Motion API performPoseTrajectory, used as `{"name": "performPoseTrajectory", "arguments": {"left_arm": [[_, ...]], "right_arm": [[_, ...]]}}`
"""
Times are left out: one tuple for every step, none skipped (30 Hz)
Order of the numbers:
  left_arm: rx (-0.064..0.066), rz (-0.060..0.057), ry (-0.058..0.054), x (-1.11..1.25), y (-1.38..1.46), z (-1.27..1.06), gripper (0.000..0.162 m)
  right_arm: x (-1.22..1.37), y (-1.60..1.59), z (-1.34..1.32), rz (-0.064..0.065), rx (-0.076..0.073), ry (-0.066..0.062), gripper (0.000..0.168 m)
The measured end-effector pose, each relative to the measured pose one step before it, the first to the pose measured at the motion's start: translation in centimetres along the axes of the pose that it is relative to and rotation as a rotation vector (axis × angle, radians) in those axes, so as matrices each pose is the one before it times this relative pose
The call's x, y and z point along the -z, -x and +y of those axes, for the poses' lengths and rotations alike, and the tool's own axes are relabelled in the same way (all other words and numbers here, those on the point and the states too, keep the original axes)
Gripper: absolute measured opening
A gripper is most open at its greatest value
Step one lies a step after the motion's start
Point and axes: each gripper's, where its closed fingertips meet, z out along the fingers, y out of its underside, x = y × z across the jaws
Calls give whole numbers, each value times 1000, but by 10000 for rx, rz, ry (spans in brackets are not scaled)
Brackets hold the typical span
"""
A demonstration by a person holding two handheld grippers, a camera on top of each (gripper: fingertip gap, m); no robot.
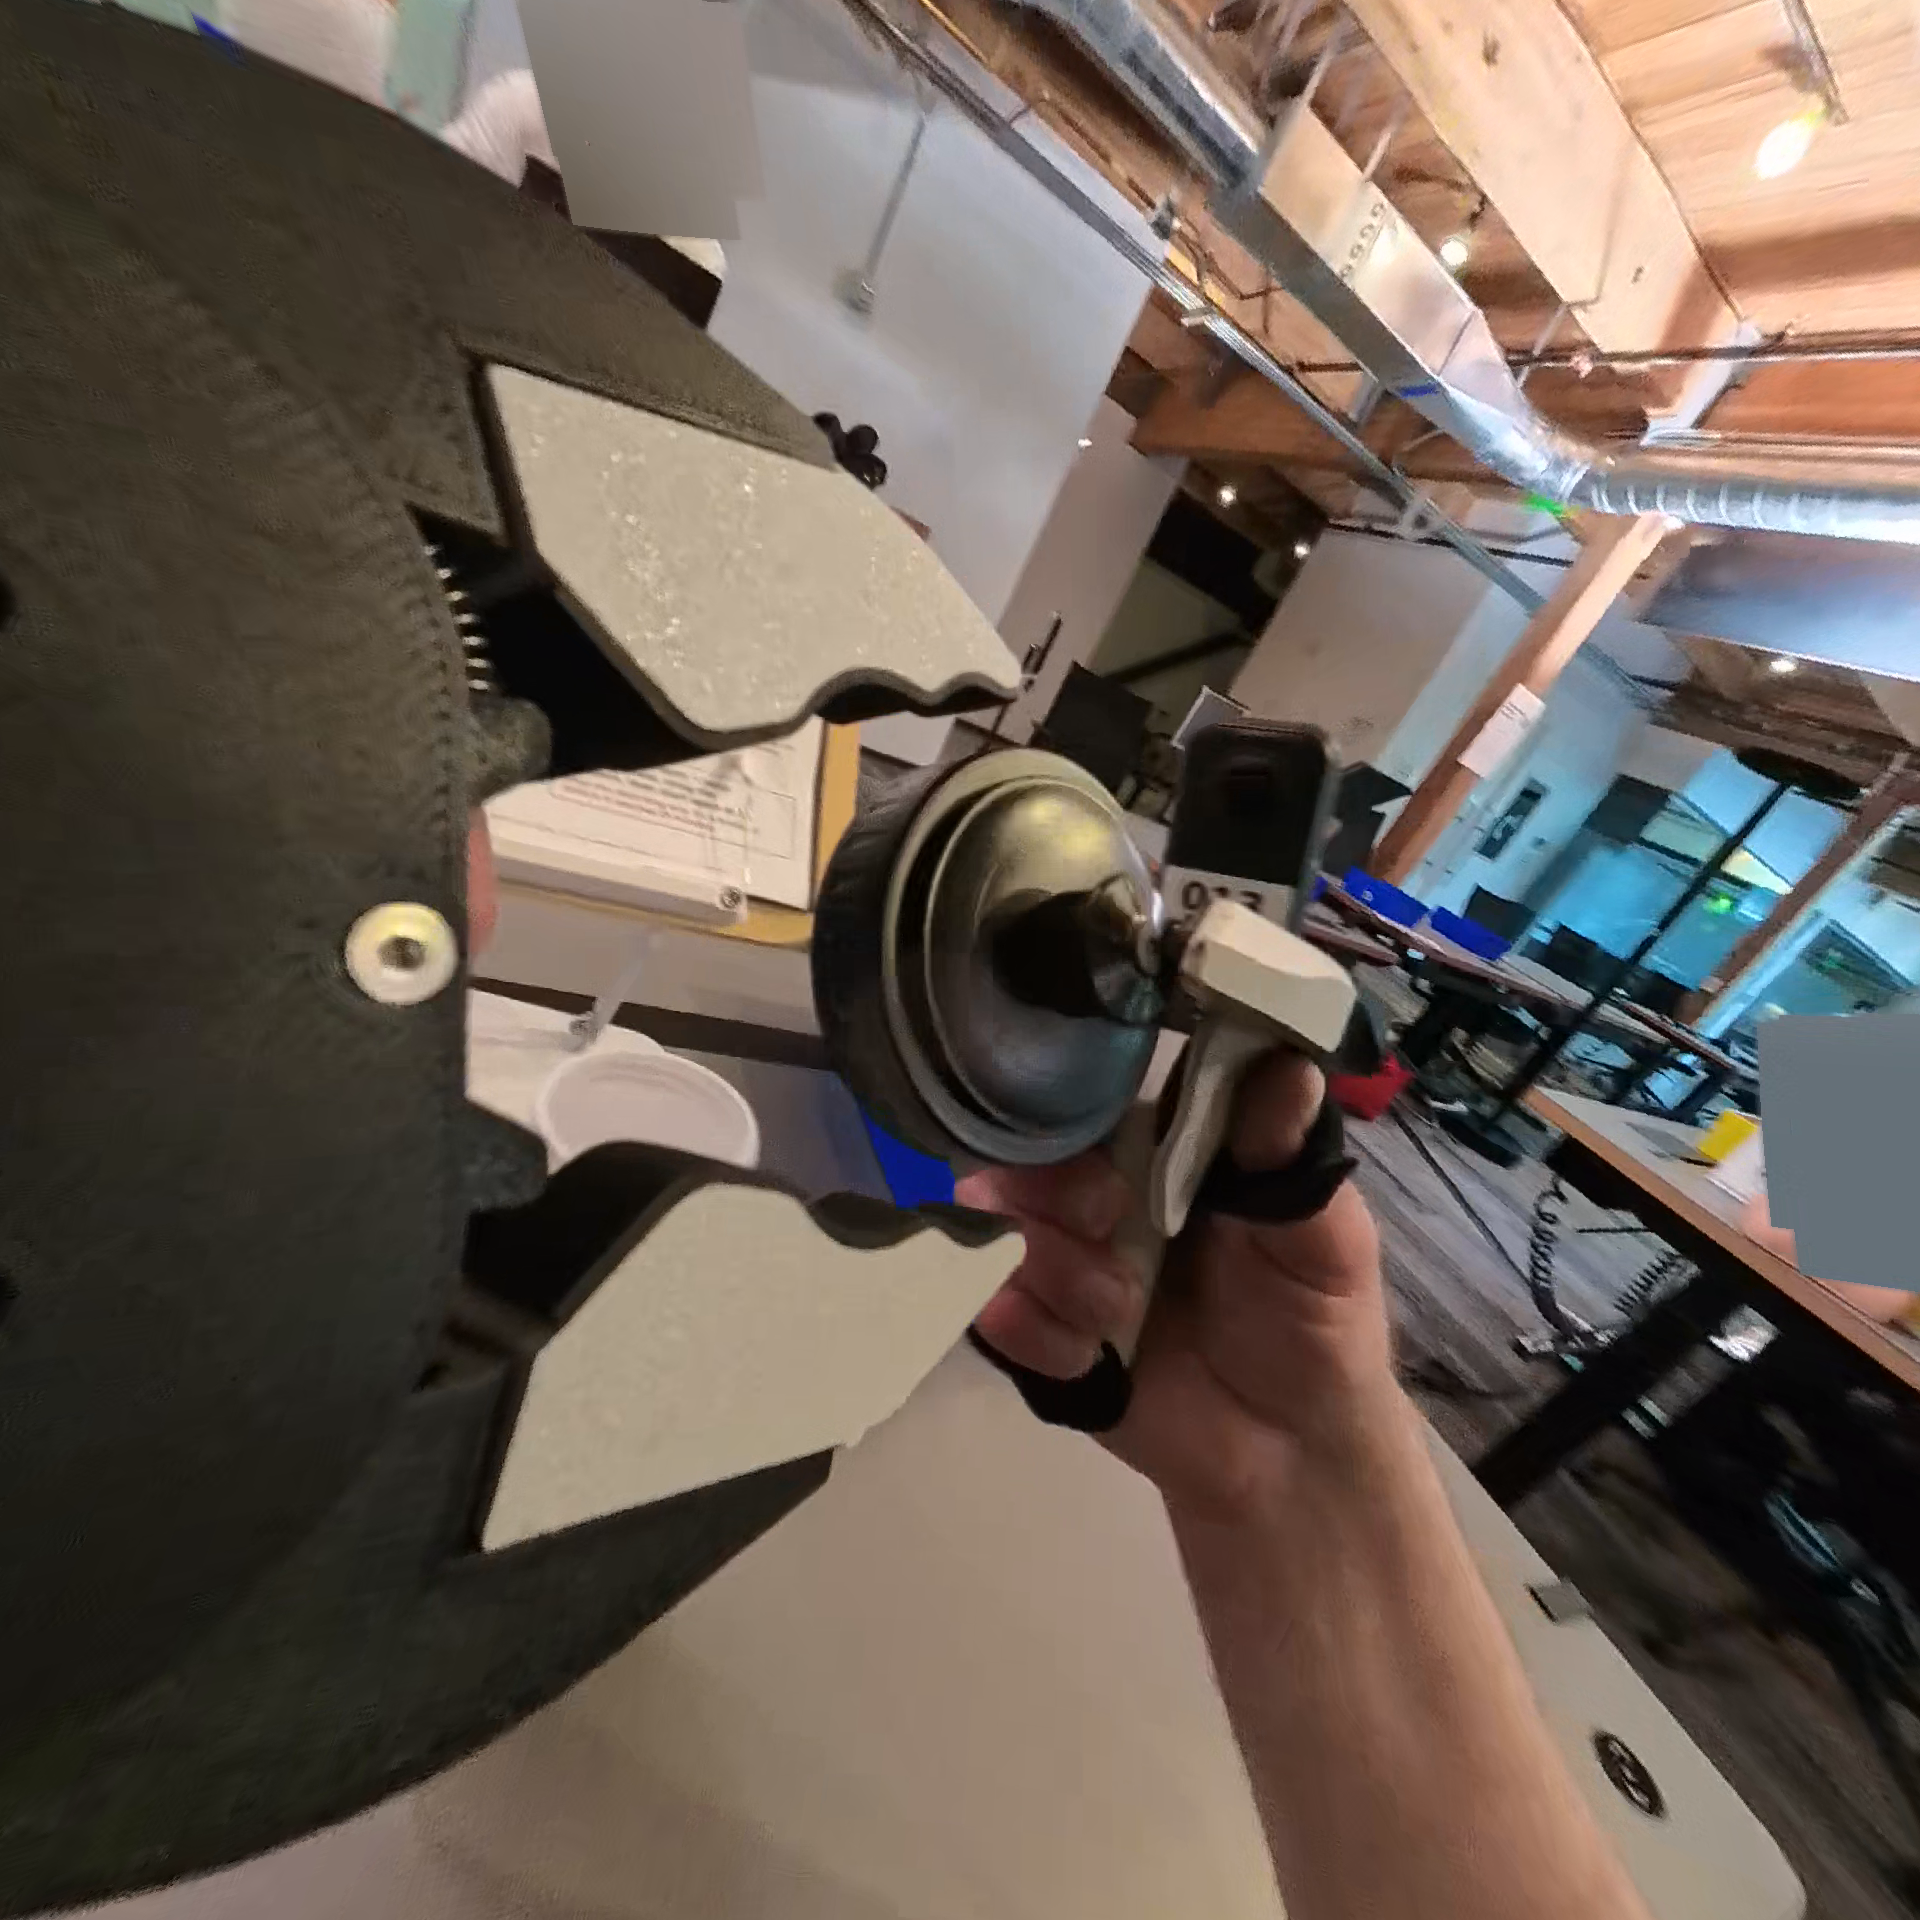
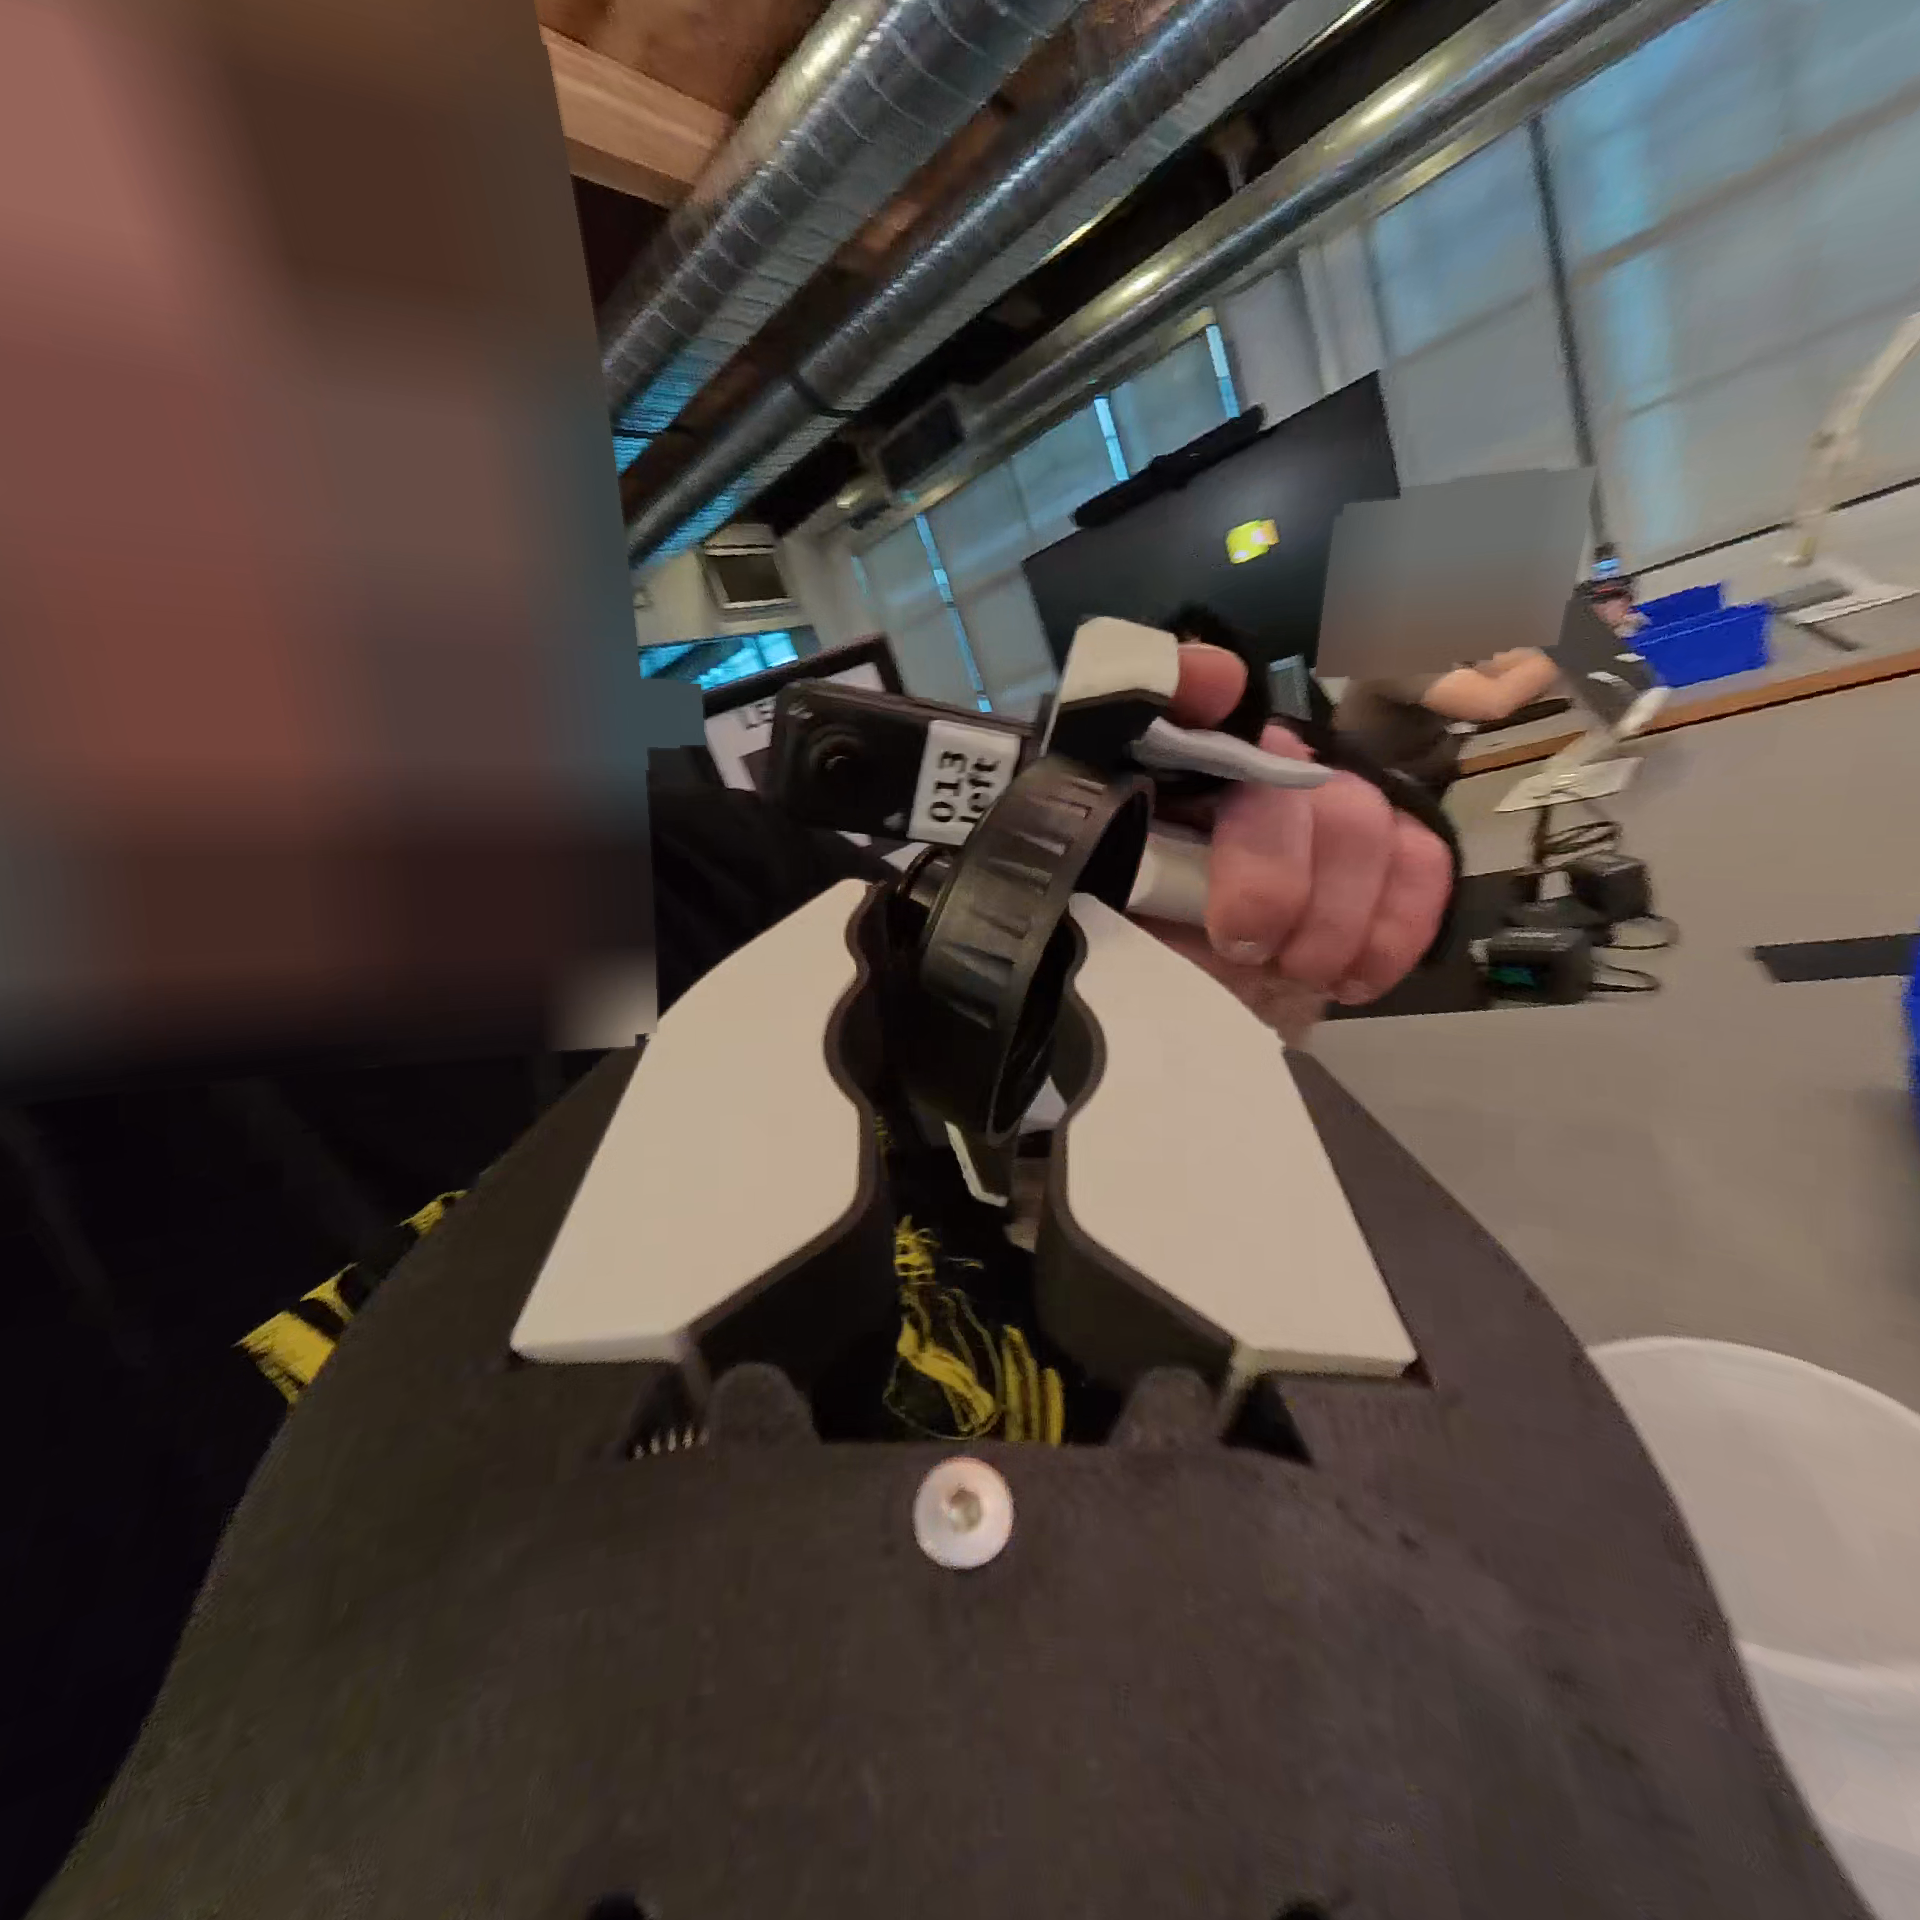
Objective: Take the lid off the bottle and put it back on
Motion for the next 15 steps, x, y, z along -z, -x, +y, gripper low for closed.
{"name": "performPoseTrajectory", "arguments": {"left_arm": [[75,86,-236,-203,-253,-249,86],[91,164,-323,-108,-373,-426,80],[90,227,-290,-103,-466,-435,78],[58,84,-162,-98,-238,-280,78],[51,24,-88,-52,-96,-153,78],[55,40,45,-79,-87,55,78],[-18,-67,31,-54,26,84,78],[-22,-180,131,-83,203,240,78],[37,-110,355,-107,251,541,78],[39,-167,359,-97,385,573,78],[-32,-258,373,-119,474,589,78],[-114,-336,489,-173,511,686,78],[-209,-231,571,-237,264,736,78],[-259,-218,540,-281,146,630,78],[-254,-291,453,-290,176,483,78]], "right_arm": [[-90,352,273,-396,-181,9,30],[-131,164,302,-233,-192,35,29],[-138,-8,349,-111,-167,99,30],[-103,236,219,-250,-74,34,29],[5,221,80,-201,-39,-33,29],[82,48,51,-40,9,-20,29],[84,-22,29,17,12,-21,29],[100,-144,-111,80,28,-97,37],[190,-443,-269,292,59,-187,44],[351,-836,-474,655,67,-271,51],[514,-1112,-620,969,103,-304,59],[574,-899,-520,996,264,-187,66],[568,-895,-413,1218,496,-61,73],[459,-994,-199,1455,707,141,76],[250,-547,20,1201,785,331,85]]}}
